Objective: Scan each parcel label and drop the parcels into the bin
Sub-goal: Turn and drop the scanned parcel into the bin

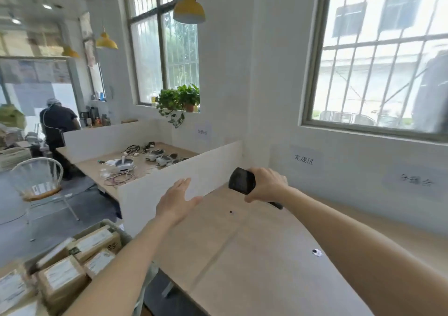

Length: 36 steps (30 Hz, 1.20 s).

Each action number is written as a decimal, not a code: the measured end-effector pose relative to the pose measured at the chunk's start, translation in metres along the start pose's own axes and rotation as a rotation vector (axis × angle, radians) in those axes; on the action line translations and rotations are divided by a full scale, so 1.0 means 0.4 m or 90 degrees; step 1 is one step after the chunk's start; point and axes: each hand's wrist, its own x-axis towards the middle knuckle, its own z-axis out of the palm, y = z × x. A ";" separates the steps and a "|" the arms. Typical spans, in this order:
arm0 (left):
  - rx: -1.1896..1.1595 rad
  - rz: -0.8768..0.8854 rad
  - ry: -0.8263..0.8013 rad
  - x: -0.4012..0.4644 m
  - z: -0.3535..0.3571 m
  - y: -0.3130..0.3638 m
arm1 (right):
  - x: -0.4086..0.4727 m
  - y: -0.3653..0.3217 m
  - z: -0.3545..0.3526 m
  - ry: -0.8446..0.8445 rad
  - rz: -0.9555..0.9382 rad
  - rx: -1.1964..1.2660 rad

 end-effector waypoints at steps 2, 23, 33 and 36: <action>-0.007 0.036 -0.003 0.009 0.046 0.106 | -0.048 0.092 -0.058 0.016 0.025 -0.004; -0.095 0.312 -0.181 -0.130 0.613 1.157 | -0.640 1.038 -0.474 0.099 0.361 -0.083; -0.091 0.381 -0.276 -0.118 0.891 1.371 | -0.698 1.301 -0.437 0.082 0.496 -0.060; -0.097 0.378 -0.309 -0.071 0.992 1.392 | -0.666 1.371 -0.398 0.063 0.523 -0.056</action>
